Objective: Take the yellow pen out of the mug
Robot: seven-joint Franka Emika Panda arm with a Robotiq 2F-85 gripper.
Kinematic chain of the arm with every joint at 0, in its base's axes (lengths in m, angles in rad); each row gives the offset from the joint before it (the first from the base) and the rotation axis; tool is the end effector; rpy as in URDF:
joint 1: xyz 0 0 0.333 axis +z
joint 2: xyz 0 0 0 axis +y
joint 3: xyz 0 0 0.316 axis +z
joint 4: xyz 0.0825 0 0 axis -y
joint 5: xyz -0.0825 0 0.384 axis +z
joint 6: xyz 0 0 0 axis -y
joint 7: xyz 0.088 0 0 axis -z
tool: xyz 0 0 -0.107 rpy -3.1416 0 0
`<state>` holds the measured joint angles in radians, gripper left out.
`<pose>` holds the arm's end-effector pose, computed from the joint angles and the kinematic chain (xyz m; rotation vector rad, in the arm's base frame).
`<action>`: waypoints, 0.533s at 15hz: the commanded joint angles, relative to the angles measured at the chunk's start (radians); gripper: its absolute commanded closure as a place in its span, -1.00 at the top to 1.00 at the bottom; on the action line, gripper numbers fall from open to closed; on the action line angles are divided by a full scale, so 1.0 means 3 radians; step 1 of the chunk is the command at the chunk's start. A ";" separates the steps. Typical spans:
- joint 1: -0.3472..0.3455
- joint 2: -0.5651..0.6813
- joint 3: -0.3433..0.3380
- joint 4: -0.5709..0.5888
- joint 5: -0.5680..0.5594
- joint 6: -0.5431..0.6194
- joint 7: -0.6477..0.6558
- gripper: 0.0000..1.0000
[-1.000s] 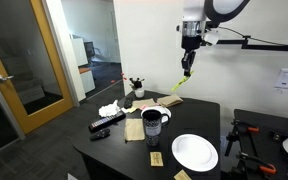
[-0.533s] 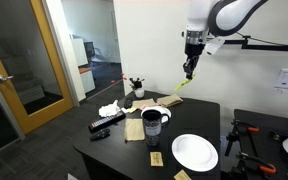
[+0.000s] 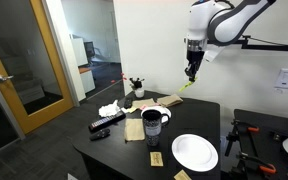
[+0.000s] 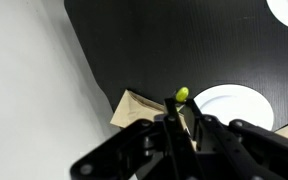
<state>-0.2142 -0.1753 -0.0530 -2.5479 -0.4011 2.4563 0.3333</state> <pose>0.4332 -0.1181 0.3406 2.8529 -0.4290 0.1334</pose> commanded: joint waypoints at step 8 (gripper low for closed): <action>-0.0050 0.0376 -0.0150 -0.0014 -0.0379 0.0386 0.0375 -0.93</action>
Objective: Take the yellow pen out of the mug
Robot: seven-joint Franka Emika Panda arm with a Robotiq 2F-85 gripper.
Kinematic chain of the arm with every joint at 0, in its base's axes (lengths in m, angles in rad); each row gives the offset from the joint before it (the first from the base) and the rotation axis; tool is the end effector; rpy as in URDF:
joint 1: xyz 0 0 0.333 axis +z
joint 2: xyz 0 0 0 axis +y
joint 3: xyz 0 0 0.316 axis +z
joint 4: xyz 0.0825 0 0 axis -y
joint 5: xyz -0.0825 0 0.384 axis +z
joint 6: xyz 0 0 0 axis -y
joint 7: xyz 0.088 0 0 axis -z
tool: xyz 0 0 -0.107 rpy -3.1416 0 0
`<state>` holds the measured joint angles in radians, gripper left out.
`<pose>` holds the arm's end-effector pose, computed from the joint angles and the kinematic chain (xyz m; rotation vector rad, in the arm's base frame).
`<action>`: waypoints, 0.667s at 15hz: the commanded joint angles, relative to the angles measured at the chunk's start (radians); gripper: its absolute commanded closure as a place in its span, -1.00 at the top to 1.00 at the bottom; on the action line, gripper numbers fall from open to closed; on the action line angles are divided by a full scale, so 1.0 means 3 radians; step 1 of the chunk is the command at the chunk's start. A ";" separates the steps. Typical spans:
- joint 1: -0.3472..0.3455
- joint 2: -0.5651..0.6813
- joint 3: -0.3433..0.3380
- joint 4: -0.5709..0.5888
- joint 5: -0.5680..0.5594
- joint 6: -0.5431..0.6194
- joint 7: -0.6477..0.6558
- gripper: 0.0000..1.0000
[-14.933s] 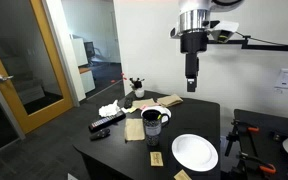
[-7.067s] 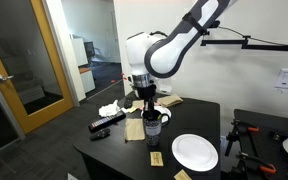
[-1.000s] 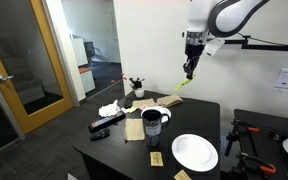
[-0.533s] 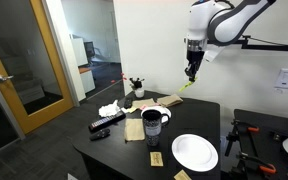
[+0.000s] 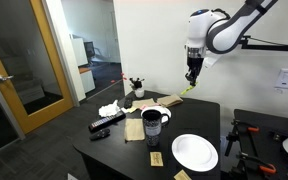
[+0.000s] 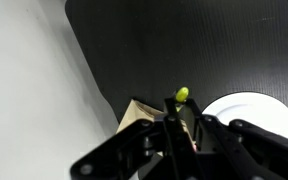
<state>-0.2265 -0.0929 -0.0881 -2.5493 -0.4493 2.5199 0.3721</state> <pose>0.4327 -0.1362 0.3083 2.8396 -0.4693 0.1025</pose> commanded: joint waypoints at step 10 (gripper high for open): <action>0.0081 0.0487 -0.0201 -0.0062 -0.0974 0.0528 0.1130 -0.93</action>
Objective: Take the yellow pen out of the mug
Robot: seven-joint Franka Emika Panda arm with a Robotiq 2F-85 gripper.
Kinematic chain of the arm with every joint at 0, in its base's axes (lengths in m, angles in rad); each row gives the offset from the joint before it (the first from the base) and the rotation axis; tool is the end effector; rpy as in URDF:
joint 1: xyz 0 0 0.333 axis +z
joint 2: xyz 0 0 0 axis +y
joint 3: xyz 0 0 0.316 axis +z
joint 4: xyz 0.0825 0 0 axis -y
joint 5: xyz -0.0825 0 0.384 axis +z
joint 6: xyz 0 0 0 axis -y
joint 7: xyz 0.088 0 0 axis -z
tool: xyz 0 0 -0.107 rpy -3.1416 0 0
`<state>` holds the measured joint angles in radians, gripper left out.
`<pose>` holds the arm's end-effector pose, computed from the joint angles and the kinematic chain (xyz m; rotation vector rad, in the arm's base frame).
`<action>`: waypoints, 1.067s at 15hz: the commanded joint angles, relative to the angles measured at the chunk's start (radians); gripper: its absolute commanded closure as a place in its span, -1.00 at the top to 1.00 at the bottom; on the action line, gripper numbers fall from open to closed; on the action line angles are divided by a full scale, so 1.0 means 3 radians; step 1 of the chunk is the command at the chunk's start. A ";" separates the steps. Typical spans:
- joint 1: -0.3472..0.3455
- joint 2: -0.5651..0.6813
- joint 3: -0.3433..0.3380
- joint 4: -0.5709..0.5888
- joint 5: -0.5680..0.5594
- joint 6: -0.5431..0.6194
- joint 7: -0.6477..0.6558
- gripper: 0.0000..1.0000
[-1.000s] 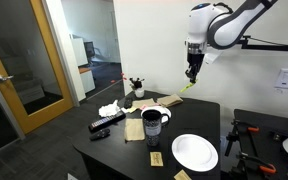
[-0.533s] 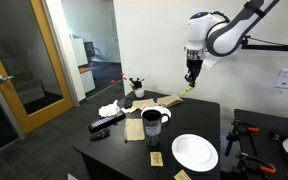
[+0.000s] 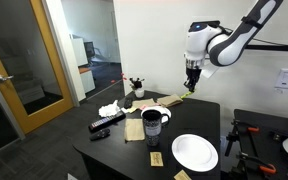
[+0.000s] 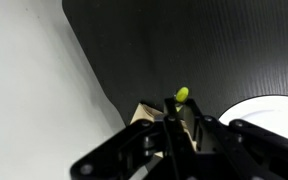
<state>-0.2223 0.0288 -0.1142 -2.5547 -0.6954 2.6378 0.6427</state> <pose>0.4335 -0.1346 0.2593 2.7512 -0.5190 0.1462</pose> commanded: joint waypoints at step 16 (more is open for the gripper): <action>0.0434 0.0696 -0.0443 0.0037 -0.0547 0.0230 0.0945 -0.93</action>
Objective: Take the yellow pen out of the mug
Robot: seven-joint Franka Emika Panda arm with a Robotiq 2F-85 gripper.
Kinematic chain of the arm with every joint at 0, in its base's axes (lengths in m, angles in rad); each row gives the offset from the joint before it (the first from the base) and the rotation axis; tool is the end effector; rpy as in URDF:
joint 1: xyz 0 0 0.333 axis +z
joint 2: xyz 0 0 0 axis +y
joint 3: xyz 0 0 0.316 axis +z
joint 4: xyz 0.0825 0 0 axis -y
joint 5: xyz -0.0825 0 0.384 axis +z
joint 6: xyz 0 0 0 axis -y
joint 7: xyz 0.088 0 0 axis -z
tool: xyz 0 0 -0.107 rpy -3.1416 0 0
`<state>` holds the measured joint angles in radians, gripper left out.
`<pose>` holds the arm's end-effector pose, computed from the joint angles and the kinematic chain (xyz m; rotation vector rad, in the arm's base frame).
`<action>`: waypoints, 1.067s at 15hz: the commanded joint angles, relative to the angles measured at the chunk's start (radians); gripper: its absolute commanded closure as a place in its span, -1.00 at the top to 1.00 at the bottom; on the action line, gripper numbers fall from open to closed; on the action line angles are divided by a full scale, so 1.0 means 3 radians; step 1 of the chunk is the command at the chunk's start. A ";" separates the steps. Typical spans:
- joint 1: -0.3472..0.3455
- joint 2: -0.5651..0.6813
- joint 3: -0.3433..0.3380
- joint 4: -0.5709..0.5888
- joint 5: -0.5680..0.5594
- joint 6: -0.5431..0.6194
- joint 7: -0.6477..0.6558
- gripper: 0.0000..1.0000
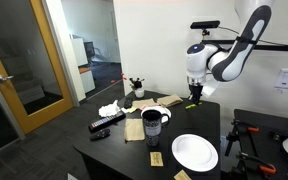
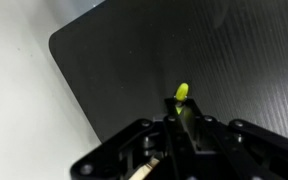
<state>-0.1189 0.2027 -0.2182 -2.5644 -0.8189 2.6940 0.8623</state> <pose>0.4146 -0.1247 0.1829 2.7058 -0.6005 0.0257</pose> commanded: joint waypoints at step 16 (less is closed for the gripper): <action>0.0159 -0.0386 0.0060 0.0038 0.0392 -0.0121 -0.0209 1.00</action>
<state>-0.0686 0.1871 -0.2166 -2.5212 -0.7745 2.6928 0.8741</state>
